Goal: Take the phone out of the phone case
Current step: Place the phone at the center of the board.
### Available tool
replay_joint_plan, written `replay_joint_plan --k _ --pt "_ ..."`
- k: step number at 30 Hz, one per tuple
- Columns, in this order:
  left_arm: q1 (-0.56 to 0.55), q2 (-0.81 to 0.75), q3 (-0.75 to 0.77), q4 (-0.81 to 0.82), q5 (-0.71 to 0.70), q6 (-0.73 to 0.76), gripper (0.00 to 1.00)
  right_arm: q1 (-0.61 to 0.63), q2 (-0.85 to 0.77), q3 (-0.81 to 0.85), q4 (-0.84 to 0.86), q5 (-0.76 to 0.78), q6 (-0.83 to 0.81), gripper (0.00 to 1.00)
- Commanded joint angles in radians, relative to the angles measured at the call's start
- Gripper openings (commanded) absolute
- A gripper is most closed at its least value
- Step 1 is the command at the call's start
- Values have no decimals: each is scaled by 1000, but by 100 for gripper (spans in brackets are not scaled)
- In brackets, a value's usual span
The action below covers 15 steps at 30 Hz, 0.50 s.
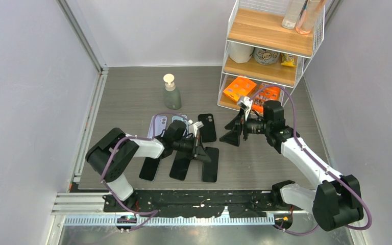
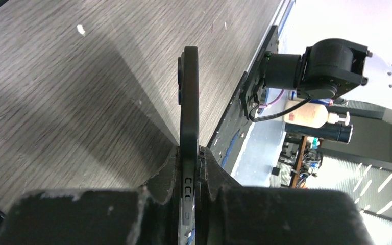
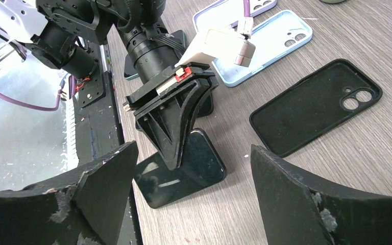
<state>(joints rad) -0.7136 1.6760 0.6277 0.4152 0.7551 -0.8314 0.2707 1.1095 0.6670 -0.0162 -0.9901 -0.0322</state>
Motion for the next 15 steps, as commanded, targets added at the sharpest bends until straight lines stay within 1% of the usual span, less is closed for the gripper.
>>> replay_joint_plan --k 1,8,9,10,11,15 --pt "0 20 8 50 -15 -62 0 -7 -28 23 -11 -9 -34 87" --pt "0 74 15 53 -15 -83 0 -7 -41 21 -30 2 -54 87" --pt "0 80 21 54 -8 -83 3 -7 -41 21 -31 2 -56 87" --pt "0 88 27 52 -5 -82 9 -6 -40 23 -33 3 -58 87" --pt "-1 96 35 47 1 -80 12 -7 -38 24 -35 3 -61 87" --pt "1 100 46 25 -7 -64 19 -7 -34 28 -42 4 -66 87"
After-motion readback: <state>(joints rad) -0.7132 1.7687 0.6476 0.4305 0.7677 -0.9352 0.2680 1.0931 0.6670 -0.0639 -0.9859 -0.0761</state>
